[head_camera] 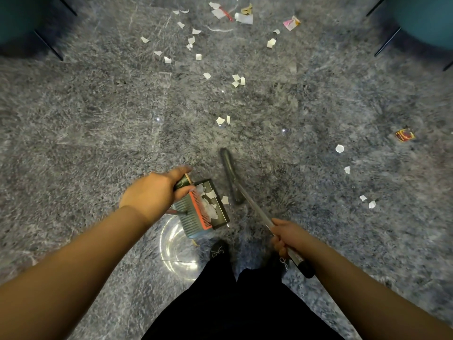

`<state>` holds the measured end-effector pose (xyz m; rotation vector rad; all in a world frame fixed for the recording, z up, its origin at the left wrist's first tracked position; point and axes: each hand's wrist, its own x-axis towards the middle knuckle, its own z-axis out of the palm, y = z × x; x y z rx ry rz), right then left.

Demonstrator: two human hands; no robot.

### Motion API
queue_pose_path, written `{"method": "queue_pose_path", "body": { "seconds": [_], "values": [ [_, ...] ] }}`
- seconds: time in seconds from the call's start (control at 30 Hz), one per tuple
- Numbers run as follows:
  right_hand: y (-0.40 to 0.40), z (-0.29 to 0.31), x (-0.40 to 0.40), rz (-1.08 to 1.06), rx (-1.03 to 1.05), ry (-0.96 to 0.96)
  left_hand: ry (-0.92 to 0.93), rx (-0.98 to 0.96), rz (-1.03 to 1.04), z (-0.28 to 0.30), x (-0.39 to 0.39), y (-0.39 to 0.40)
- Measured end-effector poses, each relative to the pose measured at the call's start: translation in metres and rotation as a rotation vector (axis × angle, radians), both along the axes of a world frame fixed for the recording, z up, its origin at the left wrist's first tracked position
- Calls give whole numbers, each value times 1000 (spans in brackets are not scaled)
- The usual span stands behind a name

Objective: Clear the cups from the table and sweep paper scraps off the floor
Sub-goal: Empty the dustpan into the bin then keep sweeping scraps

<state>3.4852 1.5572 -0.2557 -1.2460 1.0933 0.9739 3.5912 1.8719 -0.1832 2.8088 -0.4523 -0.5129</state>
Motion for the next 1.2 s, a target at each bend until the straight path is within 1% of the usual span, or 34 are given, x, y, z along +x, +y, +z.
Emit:
{"method": "queue_pose_path", "body": {
  "seconds": [0.1,0.23,0.37,0.5,0.7,0.9,1.03,1.1,1.2],
  "values": [
    [-2,-6,2,-100,4,10,-19,-18,35,-2,-2,-2],
    [10,-16,9,-146,27,23,-23,-23,88,-5,-4,-2],
    [24,-19,10,-104,88,6,5,-23,104,-6,-12,7],
    [21,-10,9,-70,158,-7,19,-38,117,-3,-14,11],
    [8,-4,4,8,141,-10,29,-32,124,1,-9,13],
    [-1,-13,5,-38,61,-21,2,-44,175,6,-3,17],
    [5,-20,16,-29,2,-18,-32,1,160,9,0,11],
    [13,-21,20,-46,8,-19,-30,35,129,9,0,6],
    [23,-23,19,-79,66,10,-3,58,150,8,4,4]
  ]
}}
